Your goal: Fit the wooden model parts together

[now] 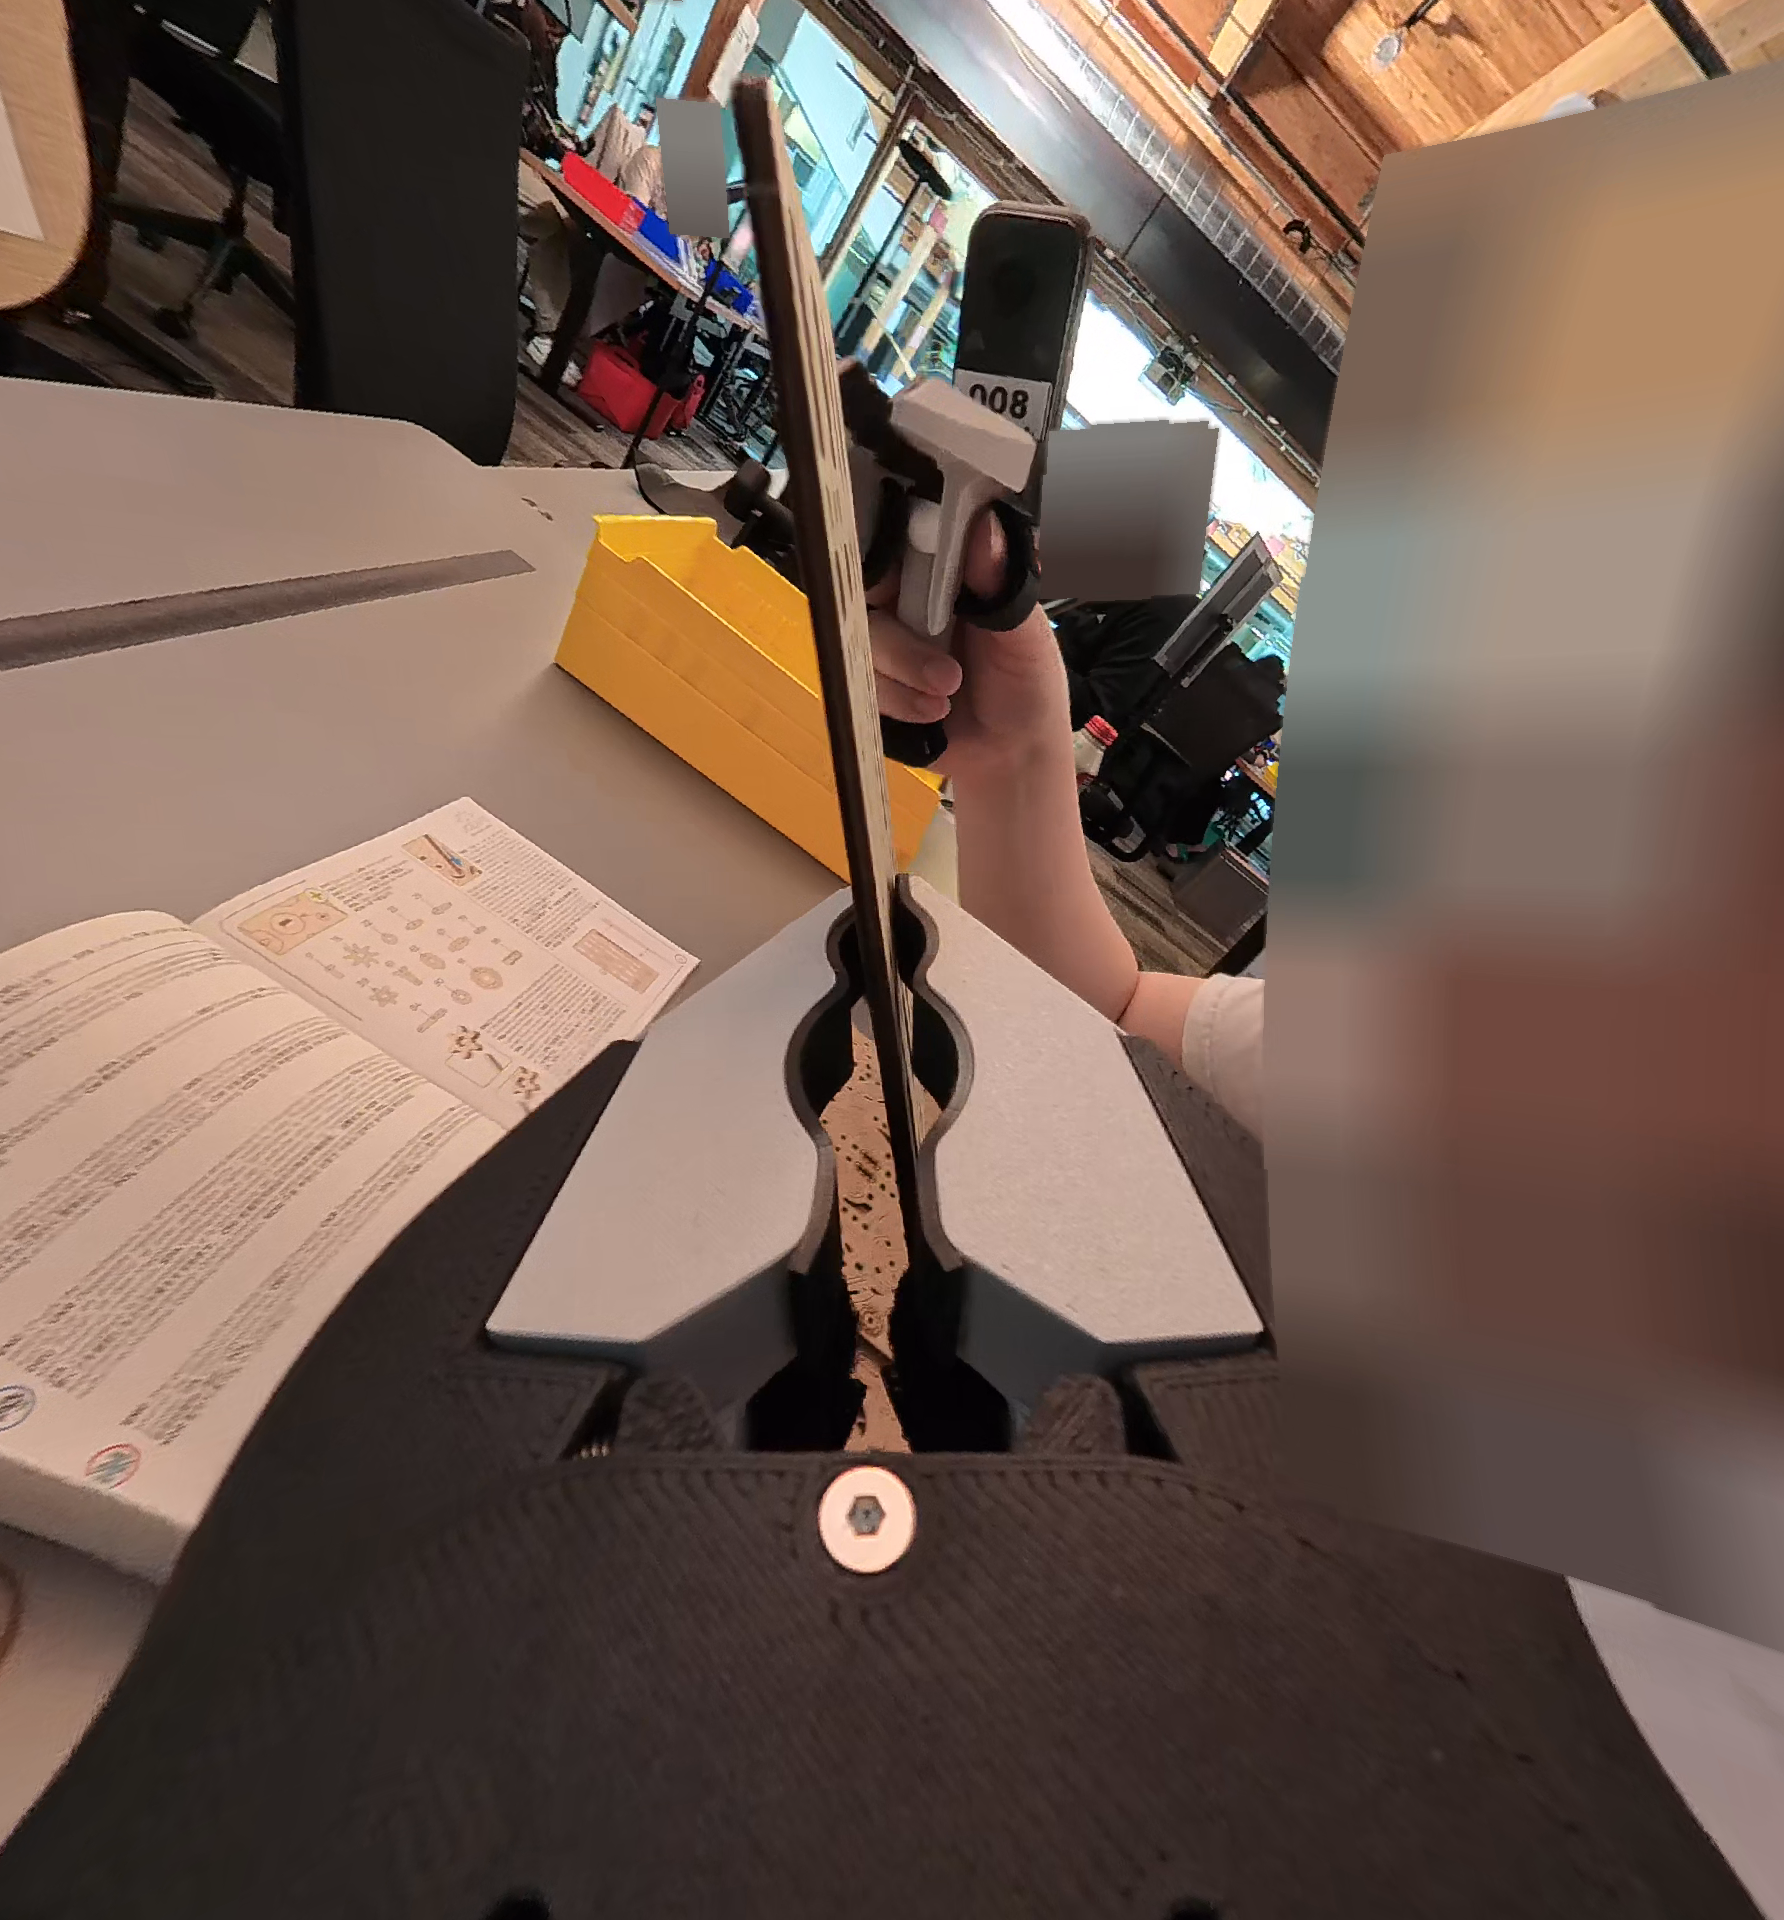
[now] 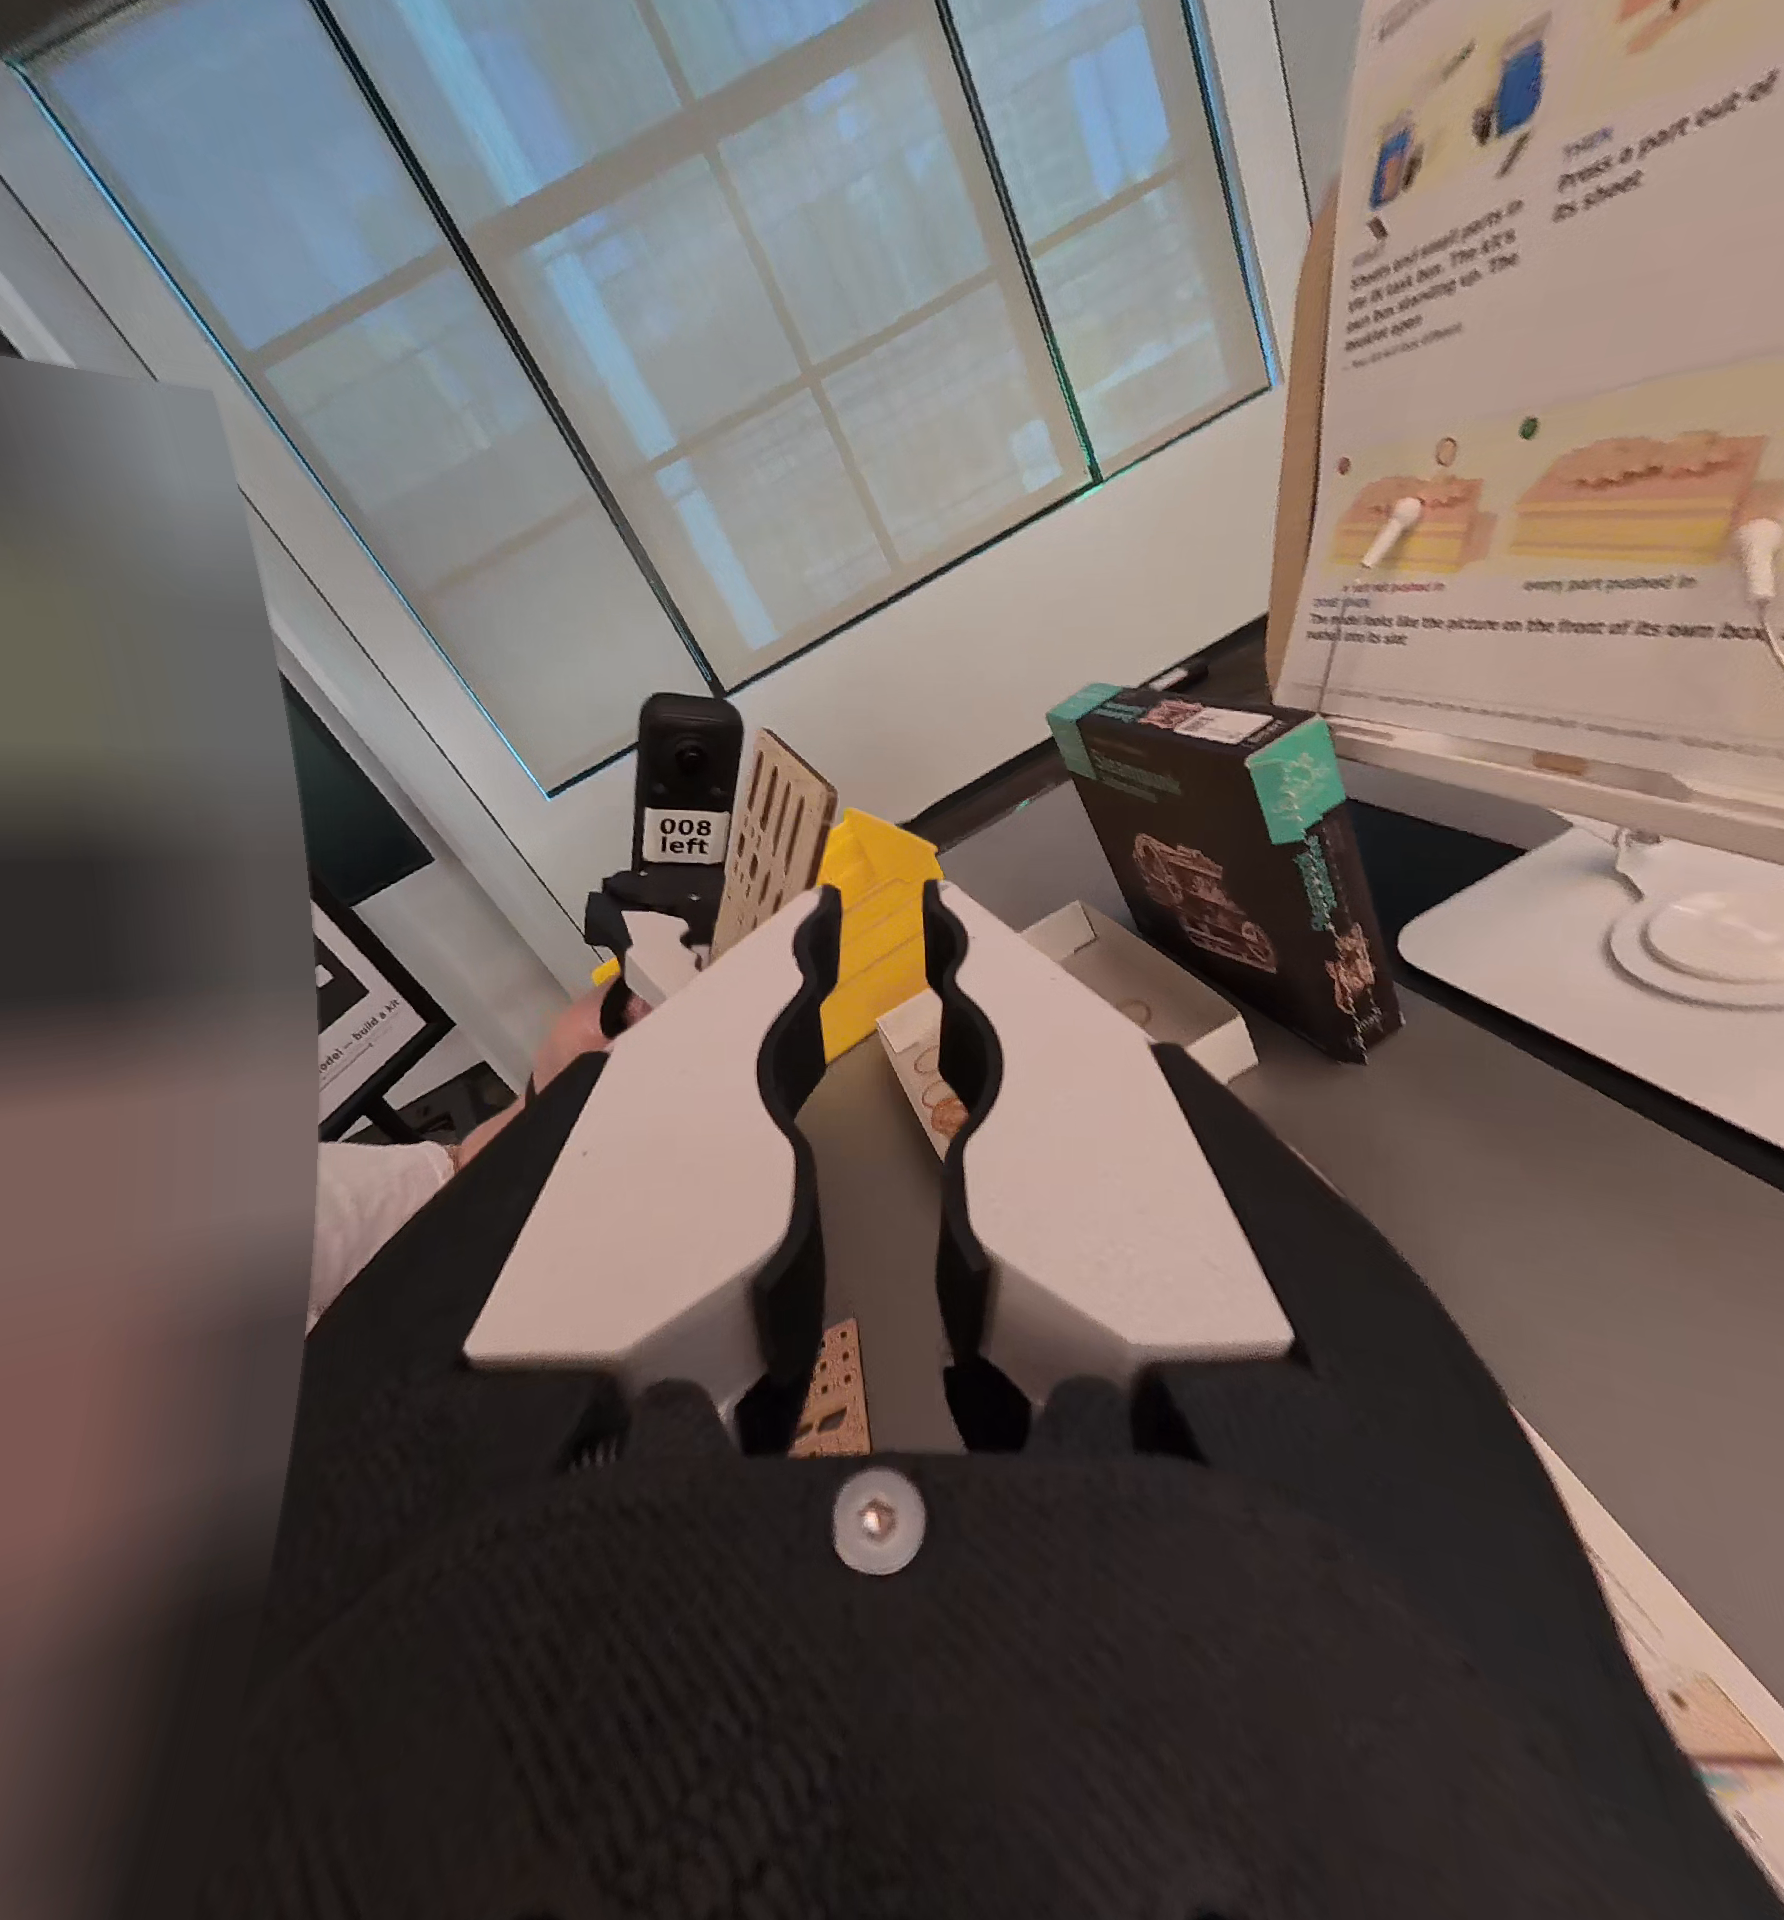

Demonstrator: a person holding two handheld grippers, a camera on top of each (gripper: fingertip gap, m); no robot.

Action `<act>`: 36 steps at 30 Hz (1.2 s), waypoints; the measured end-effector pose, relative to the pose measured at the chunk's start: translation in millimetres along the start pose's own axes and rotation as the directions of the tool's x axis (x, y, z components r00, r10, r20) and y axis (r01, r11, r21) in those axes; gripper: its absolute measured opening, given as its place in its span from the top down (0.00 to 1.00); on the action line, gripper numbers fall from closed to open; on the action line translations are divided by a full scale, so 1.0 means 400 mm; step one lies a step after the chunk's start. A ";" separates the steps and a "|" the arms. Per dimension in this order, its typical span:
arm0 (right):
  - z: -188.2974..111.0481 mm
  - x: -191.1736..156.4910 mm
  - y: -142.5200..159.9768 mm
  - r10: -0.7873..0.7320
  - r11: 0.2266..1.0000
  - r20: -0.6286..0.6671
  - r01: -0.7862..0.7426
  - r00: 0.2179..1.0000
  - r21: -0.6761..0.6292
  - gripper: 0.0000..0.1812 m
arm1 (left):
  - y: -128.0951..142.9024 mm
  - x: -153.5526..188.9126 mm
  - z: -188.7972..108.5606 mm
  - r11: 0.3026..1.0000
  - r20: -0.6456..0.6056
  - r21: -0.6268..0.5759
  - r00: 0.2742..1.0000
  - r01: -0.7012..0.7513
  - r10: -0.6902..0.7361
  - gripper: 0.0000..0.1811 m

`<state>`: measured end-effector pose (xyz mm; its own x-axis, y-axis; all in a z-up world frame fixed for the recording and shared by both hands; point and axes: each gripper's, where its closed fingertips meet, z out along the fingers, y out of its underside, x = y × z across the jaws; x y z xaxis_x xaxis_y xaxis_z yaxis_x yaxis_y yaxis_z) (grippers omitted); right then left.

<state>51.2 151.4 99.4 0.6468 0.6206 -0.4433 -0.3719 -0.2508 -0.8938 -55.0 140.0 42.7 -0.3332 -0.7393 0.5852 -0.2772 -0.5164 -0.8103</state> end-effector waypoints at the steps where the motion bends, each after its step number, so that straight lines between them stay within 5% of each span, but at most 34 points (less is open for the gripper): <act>1: 0.006 -0.009 -0.001 -0.004 1.000 0.008 0.004 1.000 0.016 0.91 | 0.004 0.005 0.004 1.000 -0.006 -0.003 1.000 0.001 -0.001 0.99; 11: 0.070 -0.092 0.043 0.118 0.993 0.165 -0.121 0.979 0.007 0.88 | 0.020 0.044 0.032 0.998 -0.011 -0.023 0.998 -0.057 0.057 0.99; 31: 0.065 -0.130 0.040 0.155 0.987 0.269 -0.159 0.951 -0.008 0.99 | 0.028 0.074 0.041 0.991 -0.010 -0.045 0.992 -0.124 0.124 0.99; 36: 0.066 -0.151 0.052 0.087 0.996 0.271 -0.078 0.959 -0.047 0.99 | 0.014 0.072 0.032 0.992 -0.016 -0.030 0.992 -0.124 0.124 0.86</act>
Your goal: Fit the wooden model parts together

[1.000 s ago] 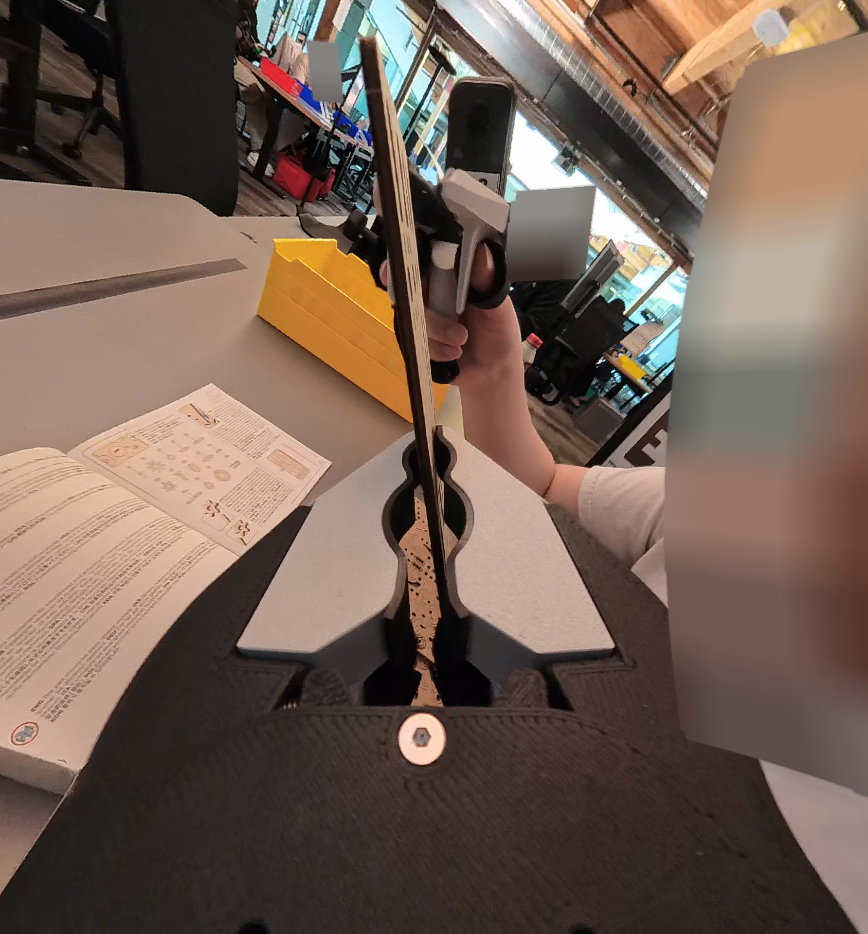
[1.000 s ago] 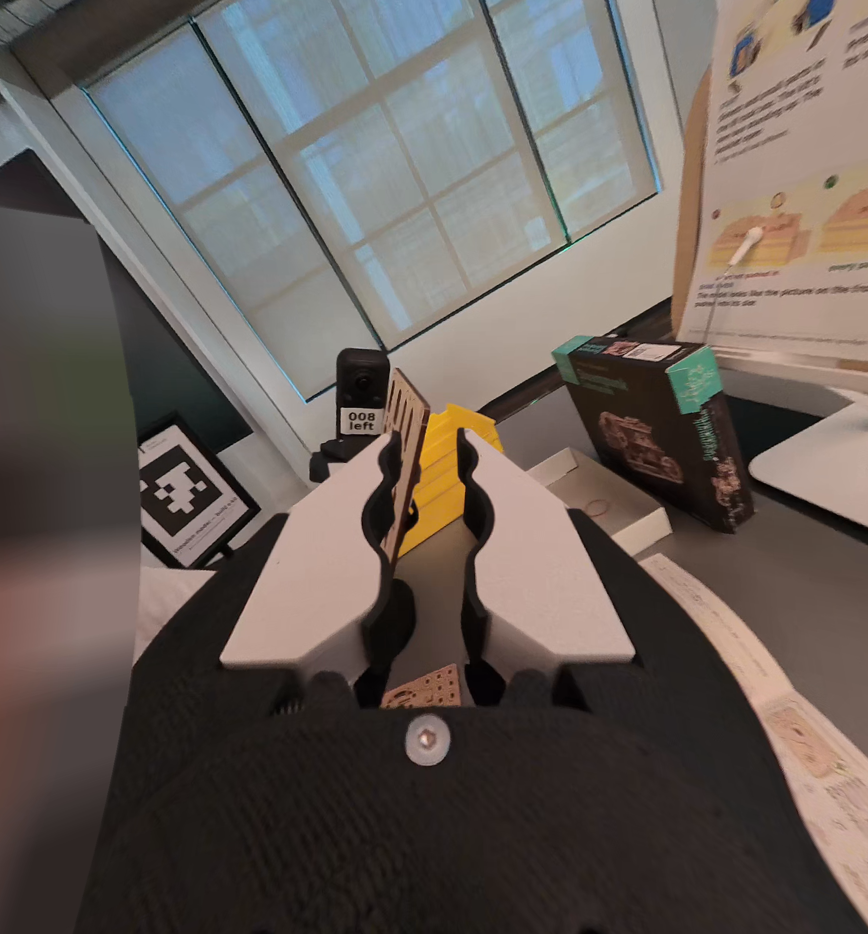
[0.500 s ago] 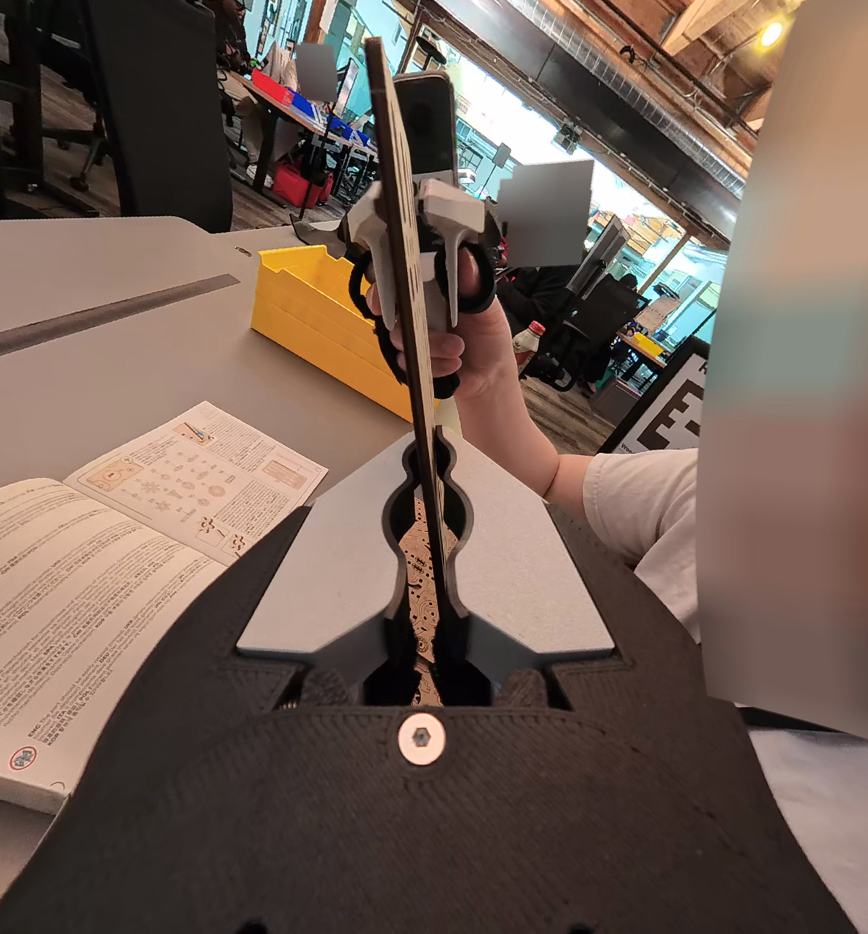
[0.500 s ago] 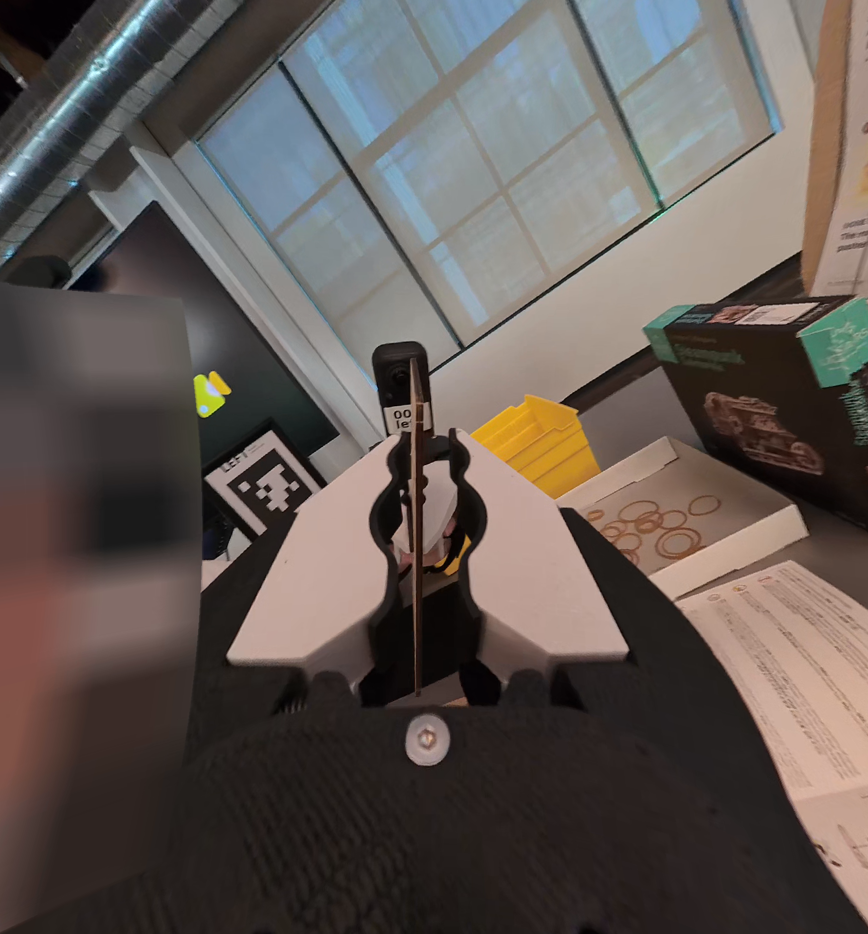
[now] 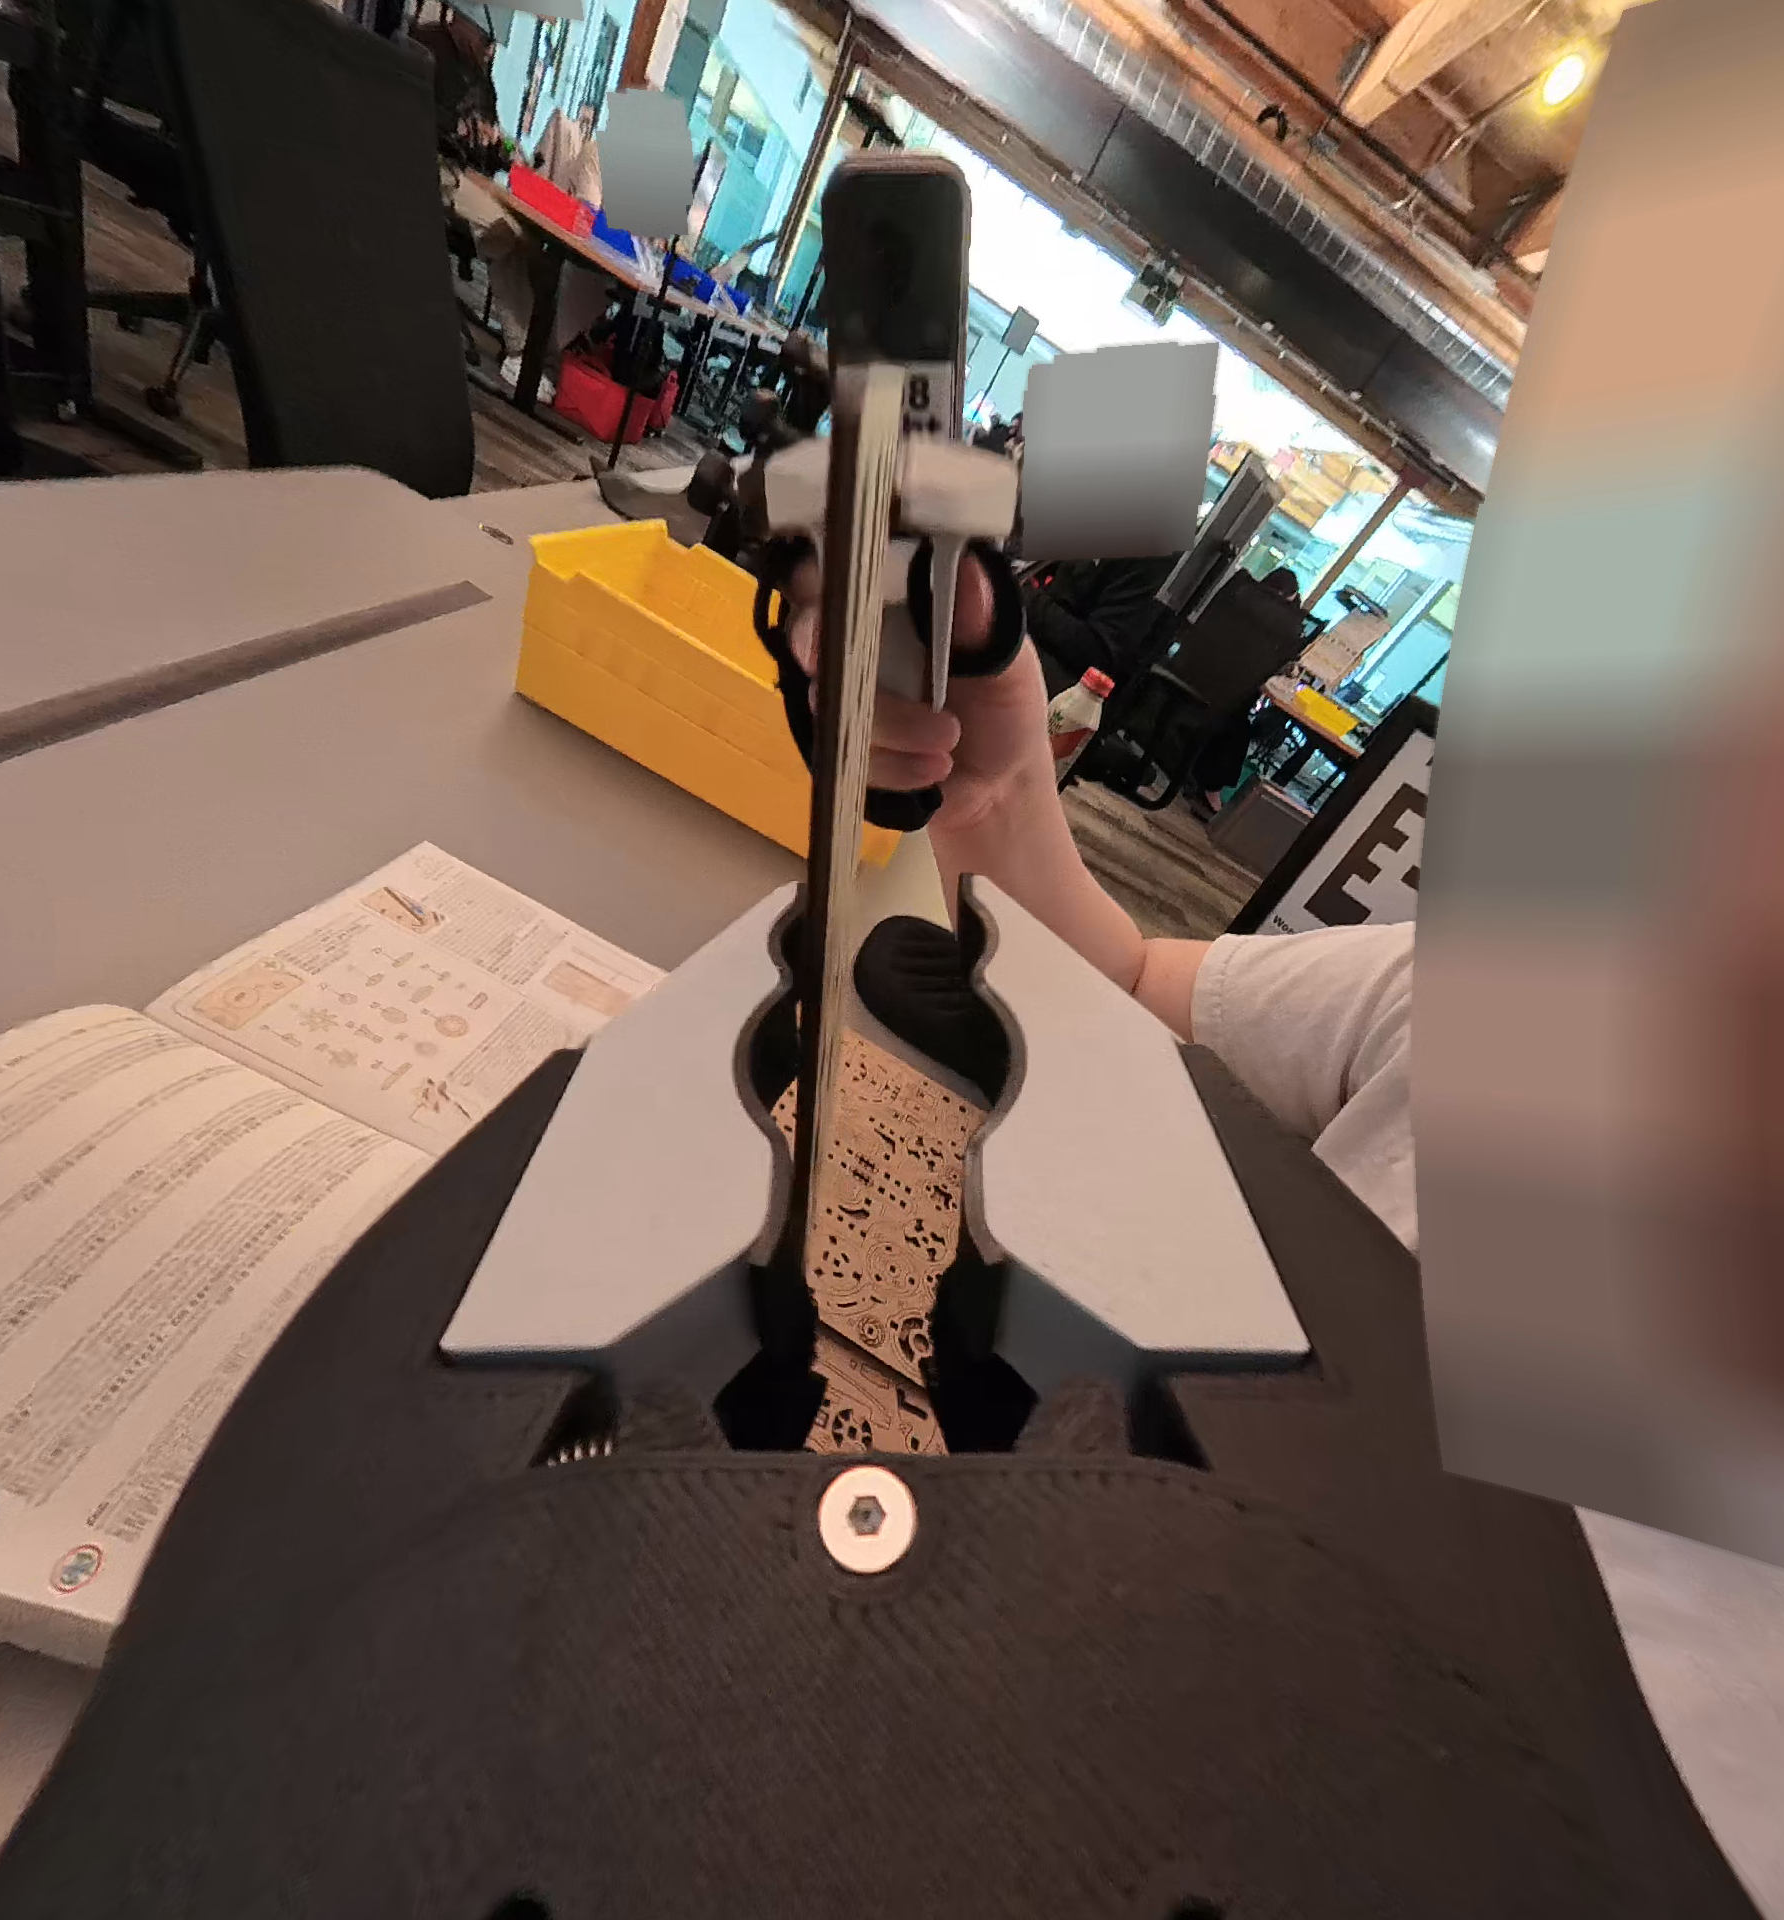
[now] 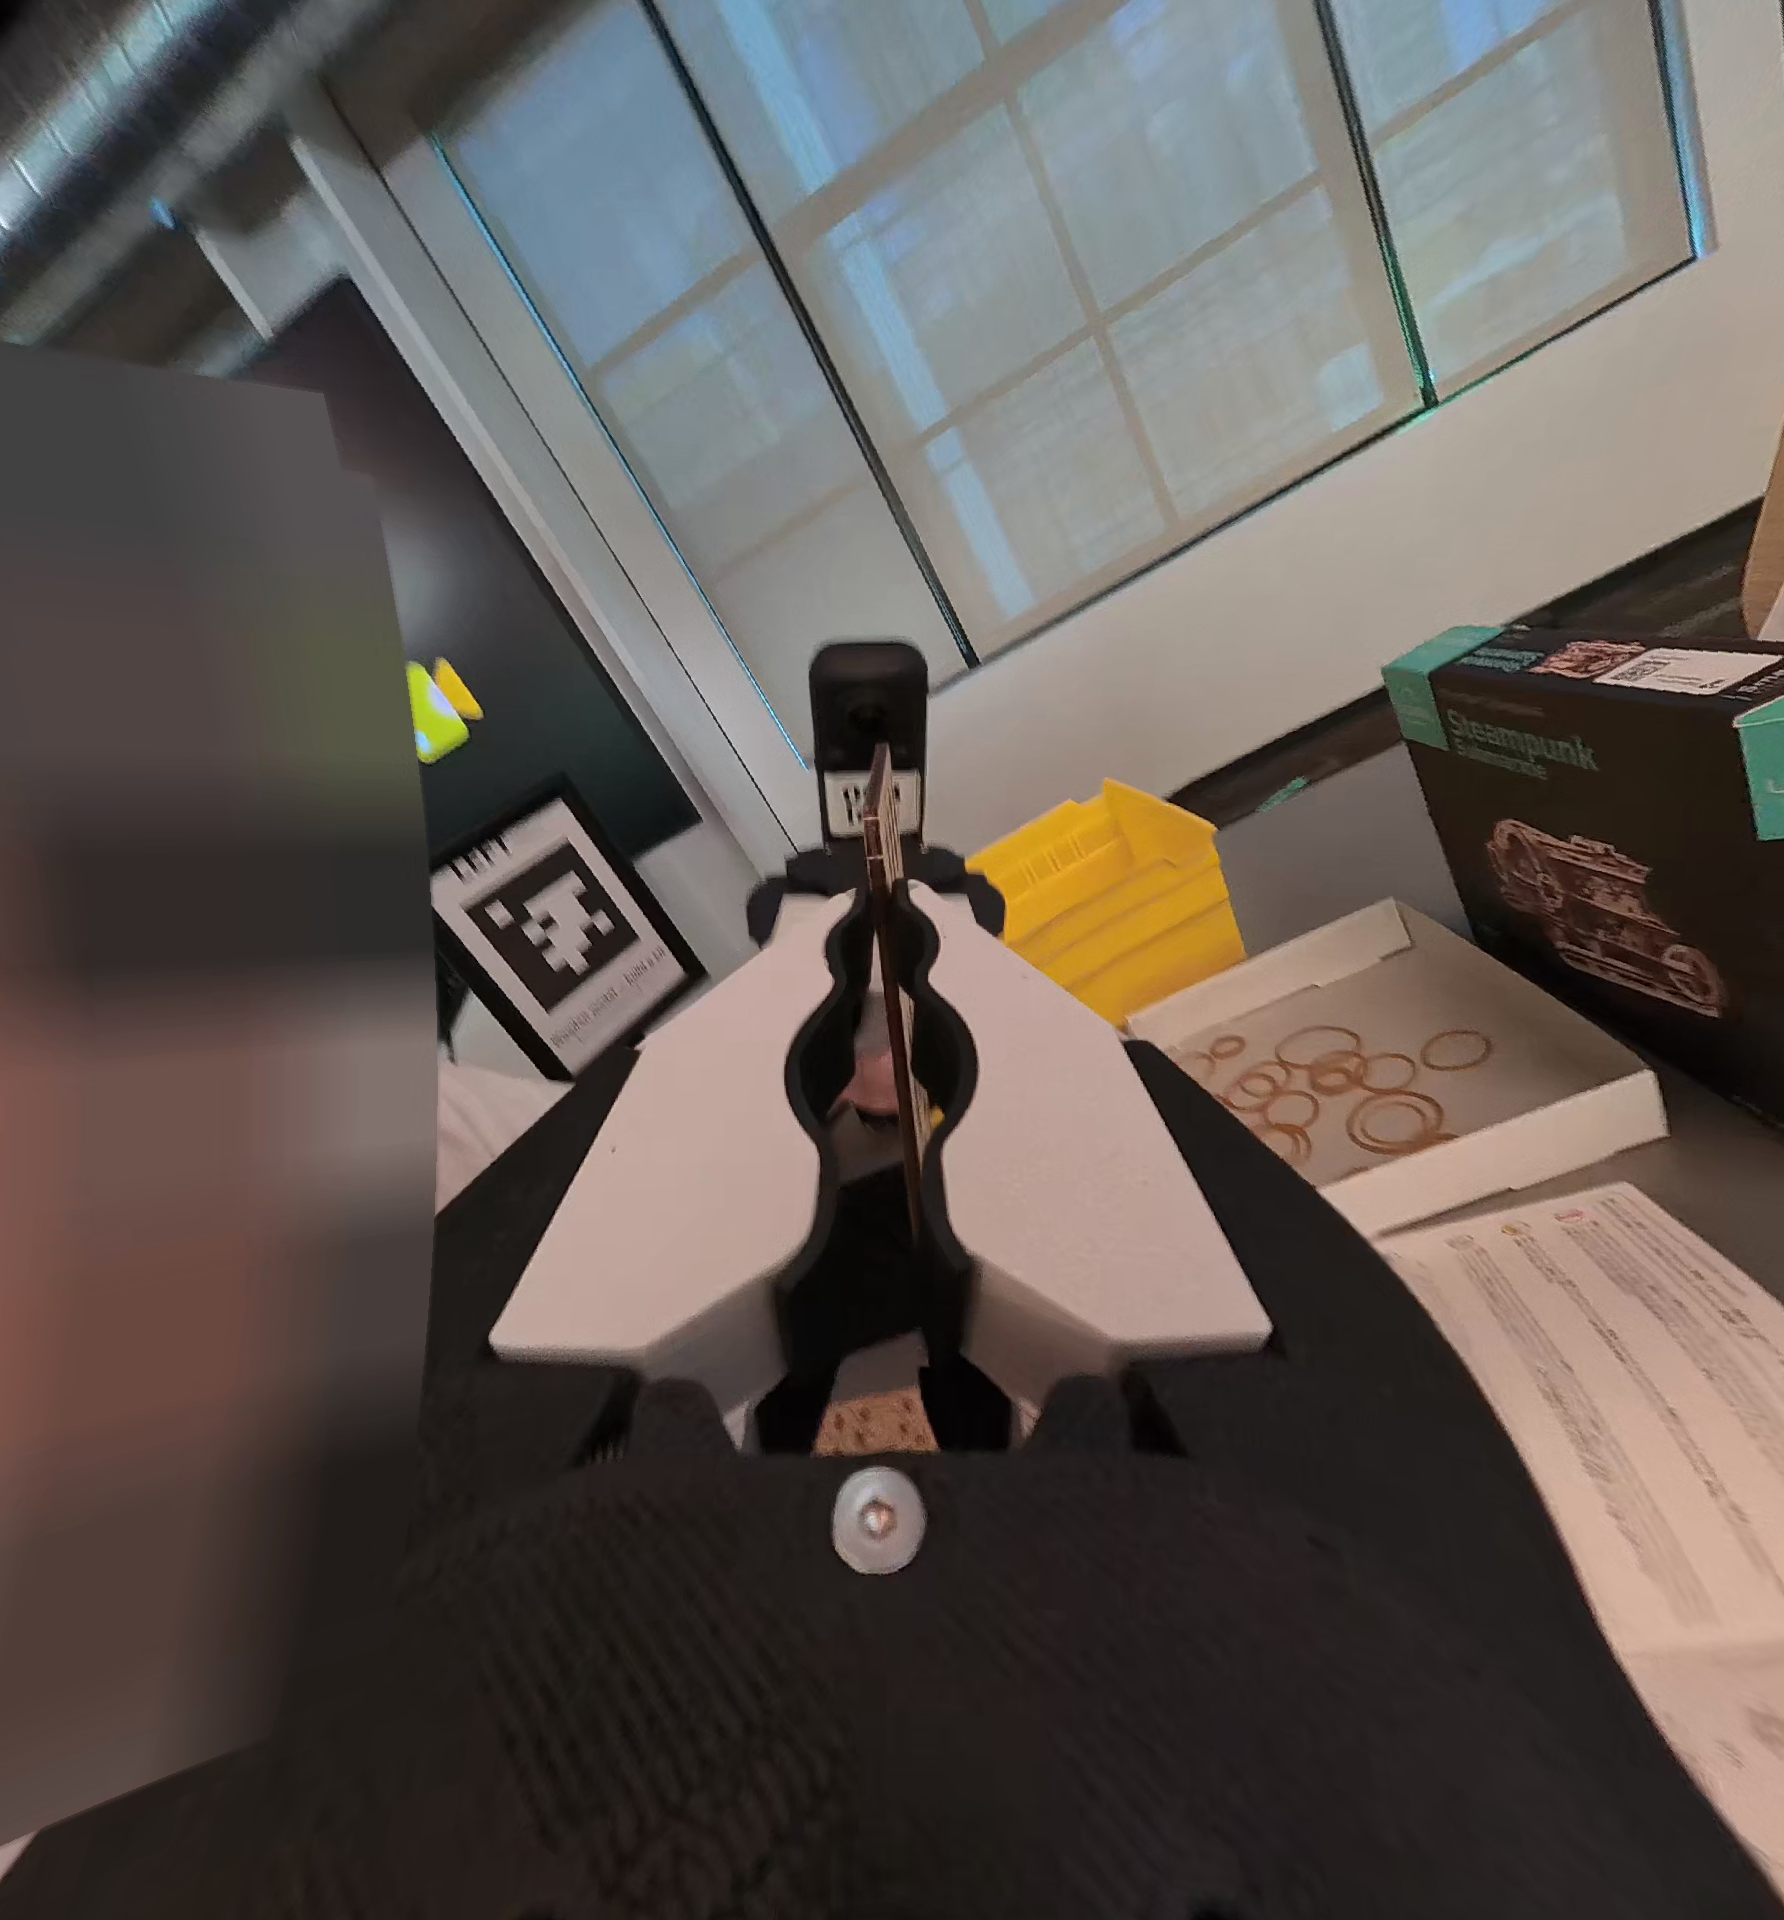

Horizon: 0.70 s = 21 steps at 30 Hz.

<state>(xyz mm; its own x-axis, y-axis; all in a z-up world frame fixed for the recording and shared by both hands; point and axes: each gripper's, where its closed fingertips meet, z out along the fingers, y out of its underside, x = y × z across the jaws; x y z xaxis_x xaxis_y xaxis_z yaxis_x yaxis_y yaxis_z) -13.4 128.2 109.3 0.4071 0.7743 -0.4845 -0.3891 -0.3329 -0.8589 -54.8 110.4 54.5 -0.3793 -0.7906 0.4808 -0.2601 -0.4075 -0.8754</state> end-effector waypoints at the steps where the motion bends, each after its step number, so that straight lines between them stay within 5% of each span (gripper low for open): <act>1: 0.004 -0.002 0.007 -0.018 1.000 -0.006 0.018 1.000 -0.022 0.99 | -0.008 0.000 -0.007 1.000 0.001 0.010 1.000 -0.010 0.010 0.86; 9: 0.051 -0.021 0.099 -0.078 0.971 -0.020 0.072 0.997 -0.227 0.99 | -0.067 -0.032 -0.086 0.961 0.237 -0.032 0.932 -0.274 0.273 0.78; 13: 0.073 -0.022 0.139 -0.080 0.955 -0.014 0.073 0.997 -0.287 0.99 | -0.054 0.005 -0.079 0.940 0.219 -0.093 0.915 -0.327 0.340 0.81; 21: 0.101 -0.021 0.195 -0.067 0.932 0.004 0.064 0.998 -0.357 0.99 | -0.027 0.022 -0.066 0.974 0.106 -0.106 0.971 -0.202 0.213 0.89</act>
